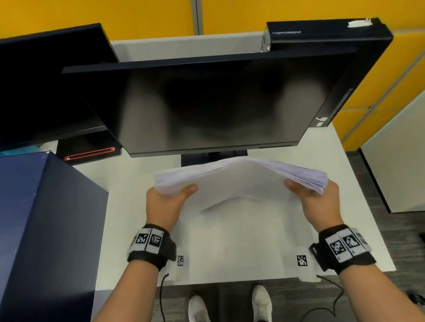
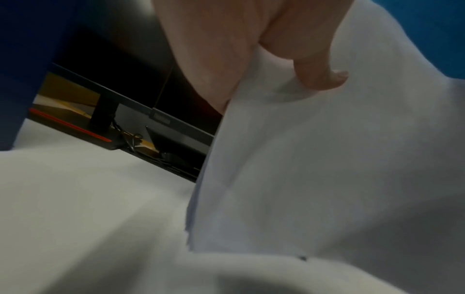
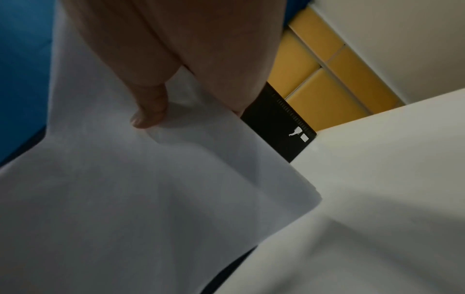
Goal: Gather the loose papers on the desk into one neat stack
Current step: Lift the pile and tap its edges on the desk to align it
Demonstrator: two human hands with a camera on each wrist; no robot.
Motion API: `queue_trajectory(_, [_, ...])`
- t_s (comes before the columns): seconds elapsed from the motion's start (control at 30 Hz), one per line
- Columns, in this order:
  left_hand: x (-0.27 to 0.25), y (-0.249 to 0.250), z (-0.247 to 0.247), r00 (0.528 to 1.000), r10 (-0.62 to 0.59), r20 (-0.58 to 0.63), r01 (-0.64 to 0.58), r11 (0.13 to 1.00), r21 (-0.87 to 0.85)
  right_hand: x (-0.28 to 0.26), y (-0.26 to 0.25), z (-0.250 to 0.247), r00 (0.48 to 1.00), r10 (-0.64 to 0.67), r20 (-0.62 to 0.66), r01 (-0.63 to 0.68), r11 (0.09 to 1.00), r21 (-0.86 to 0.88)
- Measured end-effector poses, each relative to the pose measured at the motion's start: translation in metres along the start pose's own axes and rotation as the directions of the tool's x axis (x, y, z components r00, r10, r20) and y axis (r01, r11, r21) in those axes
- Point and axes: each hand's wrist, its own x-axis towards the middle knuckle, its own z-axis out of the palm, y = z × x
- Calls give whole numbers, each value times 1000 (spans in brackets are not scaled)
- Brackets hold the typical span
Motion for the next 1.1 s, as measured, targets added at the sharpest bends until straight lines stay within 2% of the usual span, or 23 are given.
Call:
queue_trajectory(0.13, [-12, -17, 6, 999, 16, 42, -20, 993, 118, 0, 15, 4, 995, 65, 70, -61, 997, -53])
queue_trajectory(0.2, [-14, -15, 12, 999, -34, 15, 33, 994, 107, -1, 18, 8, 993, 113, 33, -112, 993, -27])
queue_trajectory(0.27, [-15, -5, 12, 999, -52, -17, 53, 998, 46, -3, 13, 10, 995, 101, -6, -101, 995, -11])
queue_trajectory(0.4, [-14, 0, 4, 999, 36, -34, -36, 999, 13, -4, 5, 1, 998, 21, -55, -19, 999, 35])
queue_trajectory(0.57, [-21, -12, 13, 999, -27, -18, 28, 998, 61, -5, 18, 9, 994, 110, 23, -109, 994, -21])
queue_trajectory(0.67, [-23, -4, 20, 999, 24, -46, -25, 999, -20, -9, 14, 11, 991, 131, -6, -130, 988, 83])
queue_trajectory(0.73, [-25, 4, 24, 993, 33, -114, -43, 995, -87, -13, 11, 12, 988, 154, -11, -148, 966, 210])
queue_trajectory(0.8, [-26, 11, 29, 982, -22, -188, -5, 990, -143, -16, 4, 17, 983, 184, -30, -167, 941, 295])
queue_trajectory(0.87, [-24, 14, 31, 974, -83, -213, 46, 984, -174, -13, -5, 22, 972, 218, -89, -186, 942, 280])
queue_trajectory(1.0, [-15, 15, 25, 978, -71, -197, 44, 990, -136, -2, -8, 25, 947, 271, -176, -215, 935, 282])
queue_trajectory(1.1, [-12, 11, 19, 999, -10, -41, 8, 999, -46, 7, -7, 24, 923, 324, -206, -254, 918, 306])
